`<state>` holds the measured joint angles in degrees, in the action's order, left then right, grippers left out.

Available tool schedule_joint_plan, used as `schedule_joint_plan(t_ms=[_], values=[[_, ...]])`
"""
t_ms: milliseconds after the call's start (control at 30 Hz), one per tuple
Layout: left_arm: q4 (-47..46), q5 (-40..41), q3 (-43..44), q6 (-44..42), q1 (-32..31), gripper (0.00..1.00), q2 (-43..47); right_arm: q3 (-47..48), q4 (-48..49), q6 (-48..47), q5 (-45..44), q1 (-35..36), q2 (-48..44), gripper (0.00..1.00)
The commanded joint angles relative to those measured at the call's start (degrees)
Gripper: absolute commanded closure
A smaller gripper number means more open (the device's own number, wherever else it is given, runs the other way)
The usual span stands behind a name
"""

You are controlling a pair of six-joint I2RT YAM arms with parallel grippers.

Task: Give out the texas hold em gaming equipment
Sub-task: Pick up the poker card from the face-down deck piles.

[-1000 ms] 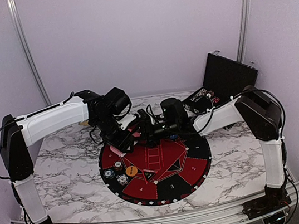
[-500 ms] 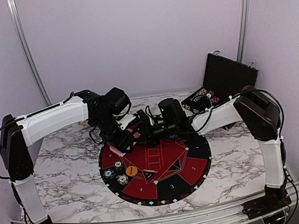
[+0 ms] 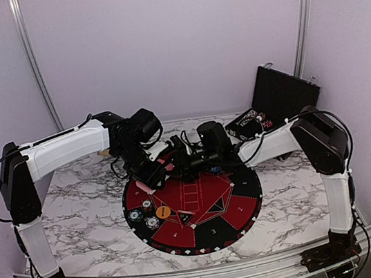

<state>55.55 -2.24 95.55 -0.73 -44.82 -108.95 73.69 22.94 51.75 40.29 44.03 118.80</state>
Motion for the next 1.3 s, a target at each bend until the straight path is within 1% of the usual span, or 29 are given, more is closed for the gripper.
schedule_joint_plan(t_ms=[0,667,1033,1167,1267], values=[[-0.62,0.04,0.65,-0.84,0.39,0.67,2.42,-0.31,-3.14,-1.27,-1.95,-0.59,-1.79,0.38],[-0.62,-0.04,0.52,-0.83,0.43,0.67,2.33,-0.63,-2.33,-1.26,-1.59,-0.67,-3.89,0.38],[-0.70,0.04,0.43,-0.82,0.36,0.67,2.16,-1.47,-0.76,-0.26,-0.43,-0.76,-6.63,0.35],[-0.70,0.04,0.36,-0.76,0.40,0.67,2.16,-2.73,-0.21,0.35,-0.56,-1.27,-7.12,0.37],[-0.66,0.04,0.26,-0.80,0.41,0.67,2.24,-3.95,0.49,0.87,-0.82,-1.74,-7.75,0.41]])
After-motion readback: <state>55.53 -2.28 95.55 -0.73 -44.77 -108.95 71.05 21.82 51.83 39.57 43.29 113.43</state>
